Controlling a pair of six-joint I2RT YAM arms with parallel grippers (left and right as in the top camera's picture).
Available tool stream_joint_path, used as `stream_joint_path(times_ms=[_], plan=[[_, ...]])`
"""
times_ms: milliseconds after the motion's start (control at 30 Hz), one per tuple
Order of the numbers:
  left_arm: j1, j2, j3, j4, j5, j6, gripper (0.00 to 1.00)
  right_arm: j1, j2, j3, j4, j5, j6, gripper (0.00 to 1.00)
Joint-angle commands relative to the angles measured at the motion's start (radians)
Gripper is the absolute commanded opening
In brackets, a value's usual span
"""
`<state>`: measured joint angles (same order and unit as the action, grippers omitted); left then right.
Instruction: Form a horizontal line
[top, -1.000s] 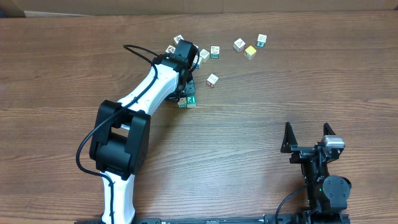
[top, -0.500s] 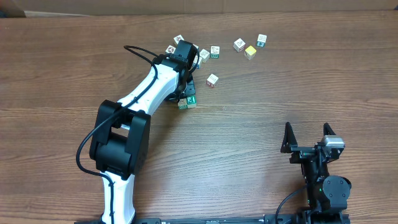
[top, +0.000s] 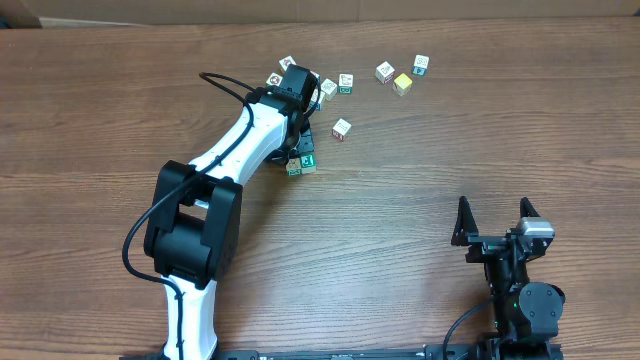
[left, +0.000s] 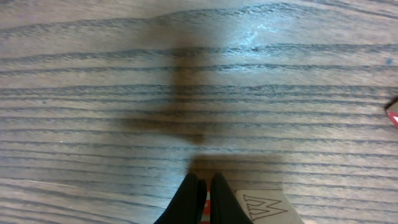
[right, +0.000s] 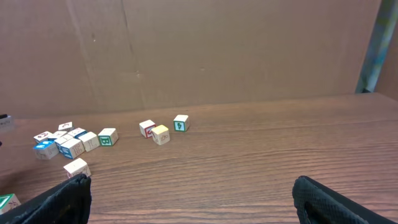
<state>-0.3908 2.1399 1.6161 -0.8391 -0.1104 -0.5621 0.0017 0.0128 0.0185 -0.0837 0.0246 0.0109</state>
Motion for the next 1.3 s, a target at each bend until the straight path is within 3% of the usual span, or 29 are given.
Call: stream_joint_path(times_ms=[0,167,333,533,1267], plan=[[-0.002,-0.014,0.069,-0.005,-0.030,0.032,0.04,0.005,-0.010,-0.011,0.002,-0.004,-0.005,1.00],[-0.005,-0.014,0.151,0.002,-0.015,0.023,0.04,0.005,-0.010,-0.011,0.002,-0.004,-0.005,1.00],[-0.027,-0.011,0.122,0.018,0.000,-0.060,0.04,0.005,-0.010,-0.011,0.002,-0.004,-0.005,1.00],[-0.064,0.016,0.072,0.092,-0.005,-0.059,0.04,0.005,-0.010,-0.011,0.002,-0.004,-0.005,1.00],[-0.070,0.045,0.055,0.029,-0.003,-0.074,0.04,0.005,-0.010,-0.011,0.002,-0.004,-0.005,1.00]])
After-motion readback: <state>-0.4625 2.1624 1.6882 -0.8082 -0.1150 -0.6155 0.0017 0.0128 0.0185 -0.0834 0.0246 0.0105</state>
